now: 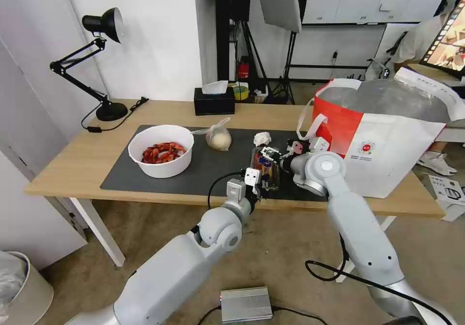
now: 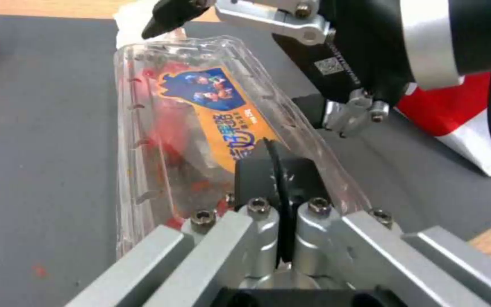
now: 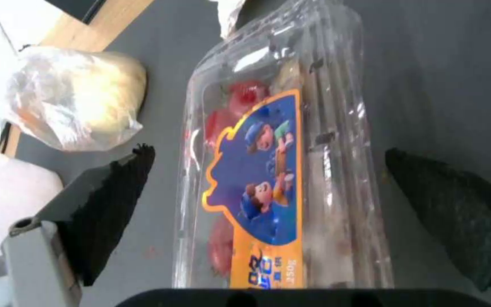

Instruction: Pick up the trash from the table and place it into the takeout bag.

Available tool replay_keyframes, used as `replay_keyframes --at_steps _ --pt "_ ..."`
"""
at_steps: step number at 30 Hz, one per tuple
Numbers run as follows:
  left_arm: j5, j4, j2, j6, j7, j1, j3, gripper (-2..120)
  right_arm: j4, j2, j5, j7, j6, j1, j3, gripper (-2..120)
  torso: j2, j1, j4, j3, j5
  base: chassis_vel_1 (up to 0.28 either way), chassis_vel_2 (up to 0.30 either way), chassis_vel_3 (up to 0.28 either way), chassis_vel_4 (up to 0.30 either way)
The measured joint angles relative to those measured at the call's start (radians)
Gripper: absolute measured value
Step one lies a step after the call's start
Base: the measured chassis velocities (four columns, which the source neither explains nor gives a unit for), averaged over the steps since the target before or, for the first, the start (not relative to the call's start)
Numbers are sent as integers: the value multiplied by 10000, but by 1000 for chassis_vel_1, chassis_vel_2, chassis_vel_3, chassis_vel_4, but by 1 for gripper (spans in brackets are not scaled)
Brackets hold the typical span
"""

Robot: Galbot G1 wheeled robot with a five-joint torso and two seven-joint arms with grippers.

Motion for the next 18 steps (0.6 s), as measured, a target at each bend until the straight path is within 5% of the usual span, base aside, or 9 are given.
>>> replay_keyframes --at_steps 18 --pt "-134 -29 5 -17 -6 18 -13 0 -181 172 95 -22 -99 4 40 100 1 -2 -3 -2 -3 0 0 0 0"
